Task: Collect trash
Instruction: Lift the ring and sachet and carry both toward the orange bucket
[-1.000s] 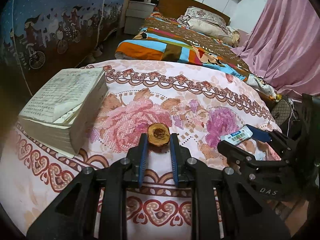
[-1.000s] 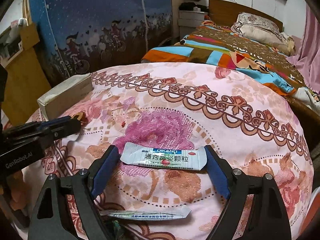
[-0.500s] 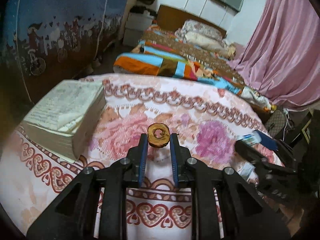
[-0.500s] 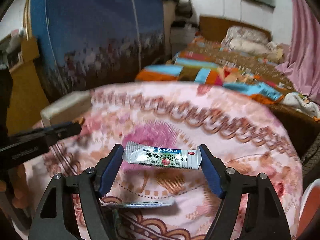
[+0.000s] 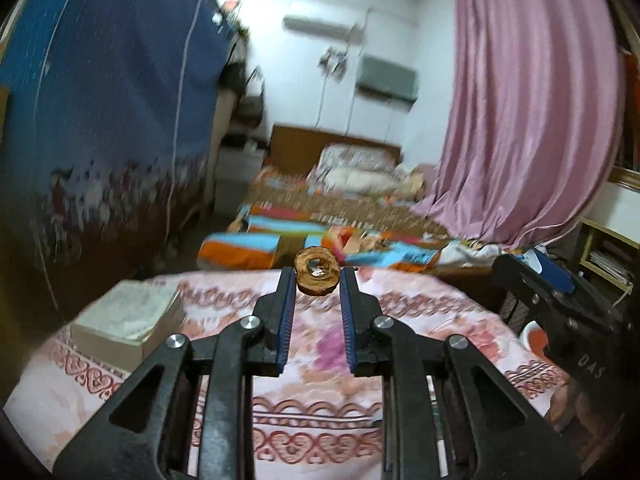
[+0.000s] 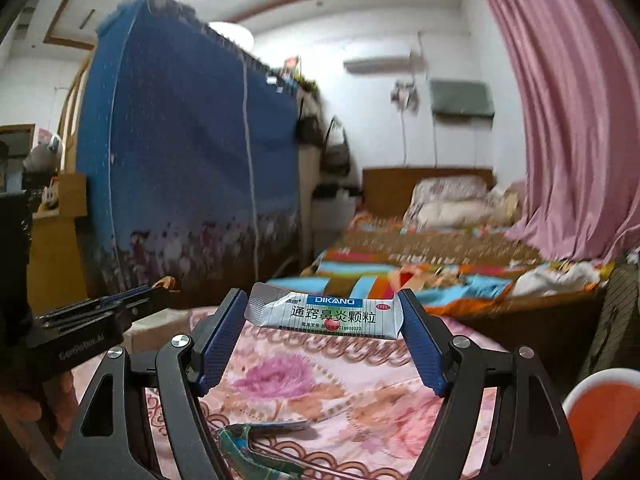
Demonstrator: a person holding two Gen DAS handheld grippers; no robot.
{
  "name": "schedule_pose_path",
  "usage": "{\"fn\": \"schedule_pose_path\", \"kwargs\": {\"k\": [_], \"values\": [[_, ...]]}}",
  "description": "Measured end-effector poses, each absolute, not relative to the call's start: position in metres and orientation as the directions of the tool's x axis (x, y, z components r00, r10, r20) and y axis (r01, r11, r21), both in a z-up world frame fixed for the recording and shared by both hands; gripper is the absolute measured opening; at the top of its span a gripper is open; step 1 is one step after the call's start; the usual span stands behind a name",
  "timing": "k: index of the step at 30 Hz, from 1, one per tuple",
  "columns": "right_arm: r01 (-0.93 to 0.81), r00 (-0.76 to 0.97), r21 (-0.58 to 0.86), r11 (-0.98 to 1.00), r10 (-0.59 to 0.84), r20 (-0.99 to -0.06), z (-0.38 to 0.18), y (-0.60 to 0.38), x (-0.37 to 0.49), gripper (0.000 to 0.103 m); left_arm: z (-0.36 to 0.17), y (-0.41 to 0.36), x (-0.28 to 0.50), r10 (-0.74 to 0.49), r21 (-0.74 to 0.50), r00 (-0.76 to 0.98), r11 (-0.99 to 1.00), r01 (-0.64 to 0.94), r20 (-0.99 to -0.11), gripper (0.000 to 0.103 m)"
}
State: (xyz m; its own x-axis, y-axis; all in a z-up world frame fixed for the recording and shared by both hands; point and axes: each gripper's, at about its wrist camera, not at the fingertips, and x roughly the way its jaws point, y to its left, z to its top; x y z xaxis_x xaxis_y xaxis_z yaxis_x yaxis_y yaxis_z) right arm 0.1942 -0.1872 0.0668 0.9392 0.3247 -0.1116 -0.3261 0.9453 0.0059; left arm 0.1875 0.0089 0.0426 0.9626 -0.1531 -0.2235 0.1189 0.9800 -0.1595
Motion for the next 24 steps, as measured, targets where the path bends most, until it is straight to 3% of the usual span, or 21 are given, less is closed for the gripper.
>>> {"fn": "schedule_pose_path", "kwargs": {"k": [3, 13, 24], "values": [[-0.302, 0.951, -0.004, 0.953, 0.301, -0.072, 0.074, -0.199, 0.181, 0.075, 0.048, 0.001, 0.176, -0.166, -0.139, 0.972, 0.980, 0.143, -0.166, 0.006], [-0.206, 0.979, -0.006, 0.979, 0.206, -0.010, 0.082, -0.237, 0.140, 0.075, 0.058, -0.031, 0.151, -0.243, -0.106, 0.966, 0.966, 0.234, -0.088, 0.006], [-0.088, 0.994, 0.045, 0.995, 0.084, 0.076, 0.088, -0.296, 0.111, 0.075, 0.081, -0.097, 0.143, -0.343, -0.050, 0.938, 0.939, 0.341, -0.049, 0.006]]}}
